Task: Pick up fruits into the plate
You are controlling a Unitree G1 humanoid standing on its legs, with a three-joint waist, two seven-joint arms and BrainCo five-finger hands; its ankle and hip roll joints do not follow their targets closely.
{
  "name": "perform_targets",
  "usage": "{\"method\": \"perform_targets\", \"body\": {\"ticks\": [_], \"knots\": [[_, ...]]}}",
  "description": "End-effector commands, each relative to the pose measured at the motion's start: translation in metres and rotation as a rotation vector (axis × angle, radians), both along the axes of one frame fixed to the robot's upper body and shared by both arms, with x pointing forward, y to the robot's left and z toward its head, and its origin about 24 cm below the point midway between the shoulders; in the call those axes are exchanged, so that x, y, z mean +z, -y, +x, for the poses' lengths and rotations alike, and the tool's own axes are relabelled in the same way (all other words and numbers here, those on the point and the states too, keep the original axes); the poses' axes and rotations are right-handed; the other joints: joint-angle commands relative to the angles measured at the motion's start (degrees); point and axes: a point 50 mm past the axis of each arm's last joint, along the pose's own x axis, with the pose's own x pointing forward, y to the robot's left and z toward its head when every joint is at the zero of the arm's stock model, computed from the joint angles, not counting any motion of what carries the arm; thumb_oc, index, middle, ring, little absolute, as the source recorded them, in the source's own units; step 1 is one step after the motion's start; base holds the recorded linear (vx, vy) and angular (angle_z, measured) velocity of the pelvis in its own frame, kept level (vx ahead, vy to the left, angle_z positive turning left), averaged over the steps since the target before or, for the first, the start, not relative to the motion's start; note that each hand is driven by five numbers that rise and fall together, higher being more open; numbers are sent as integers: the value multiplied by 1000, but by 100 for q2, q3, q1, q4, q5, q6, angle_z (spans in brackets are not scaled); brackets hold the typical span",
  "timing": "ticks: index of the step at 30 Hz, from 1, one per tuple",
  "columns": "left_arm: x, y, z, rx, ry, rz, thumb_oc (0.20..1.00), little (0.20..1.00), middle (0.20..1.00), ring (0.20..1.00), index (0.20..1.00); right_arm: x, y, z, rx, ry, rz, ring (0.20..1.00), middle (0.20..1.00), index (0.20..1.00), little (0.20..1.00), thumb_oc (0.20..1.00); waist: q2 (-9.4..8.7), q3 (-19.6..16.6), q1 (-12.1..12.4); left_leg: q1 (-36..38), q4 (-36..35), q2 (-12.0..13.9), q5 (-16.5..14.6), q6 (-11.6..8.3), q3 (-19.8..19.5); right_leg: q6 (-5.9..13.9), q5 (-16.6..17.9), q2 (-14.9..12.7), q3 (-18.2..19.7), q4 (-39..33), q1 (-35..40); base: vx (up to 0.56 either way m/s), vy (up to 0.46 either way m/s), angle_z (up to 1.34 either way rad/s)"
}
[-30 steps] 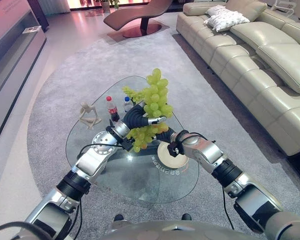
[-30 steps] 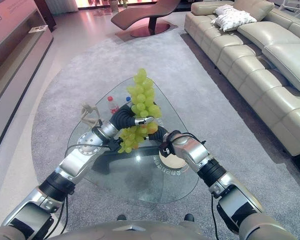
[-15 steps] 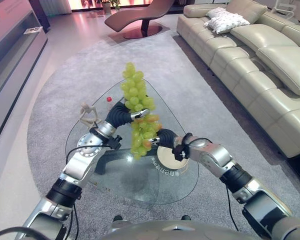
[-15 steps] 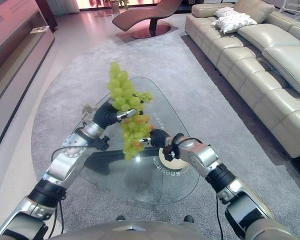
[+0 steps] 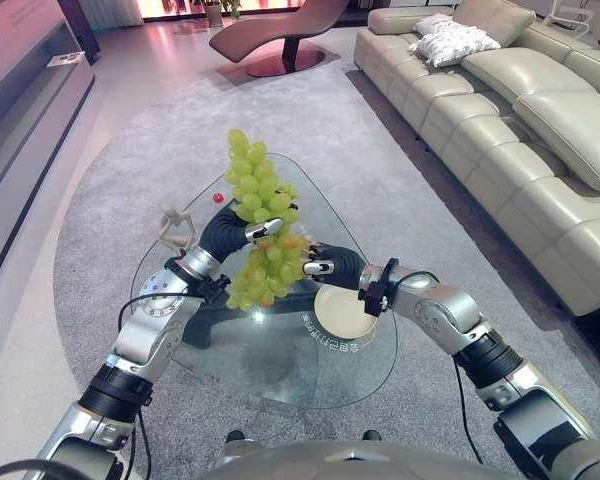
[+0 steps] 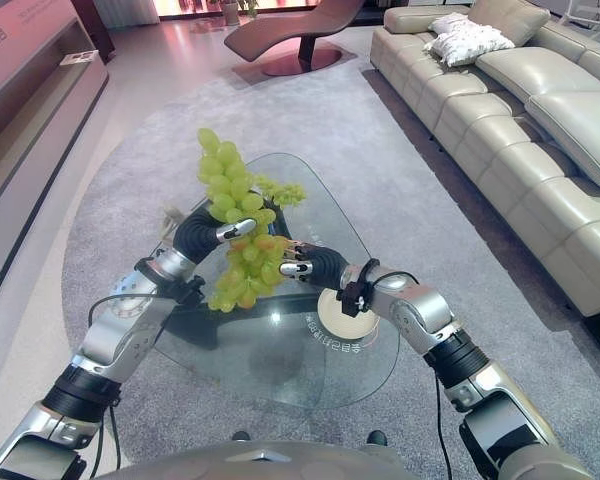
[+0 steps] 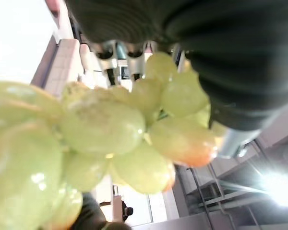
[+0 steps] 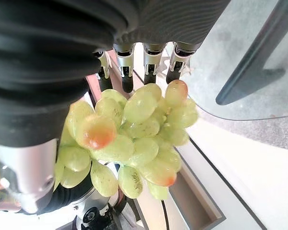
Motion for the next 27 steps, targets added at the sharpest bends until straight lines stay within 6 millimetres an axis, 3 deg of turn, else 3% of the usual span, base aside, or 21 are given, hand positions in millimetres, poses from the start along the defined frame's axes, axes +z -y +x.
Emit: {"method": "perform_targets", "body": {"ticks": [1, 16, 27], "knots": [[22, 1, 11, -22, 99, -25, 200, 200, 200, 200, 200, 31, -23, -11, 129, 69, 192, 1000, 1000, 1000, 1000, 1000, -124, -173, 47, -274, 265, 2, -158, 54, 378, 133, -127, -508, -1195, 307, 242, 0, 0, 0], [25, 30, 7, -179, 101, -146, 200, 200, 200, 200, 200, 36, -55, -30, 258, -114, 411, 1000, 1000, 1000, 1000, 1000, -96, -219, 9, -256, 259, 5, -154, 77, 361, 105, -136, -466, -1101, 318, 246, 0, 0, 0], [25, 40, 8, -192, 94, -152, 200, 200, 200, 200, 200, 39, -69, -43, 317, -237, 520, 1000, 1000, 1000, 1000, 1000, -93, -236, -32, -245, 261, -2, -161, 100, 369, 94, -141, -439, -1040, 324, 238, 0, 0, 0]]}}
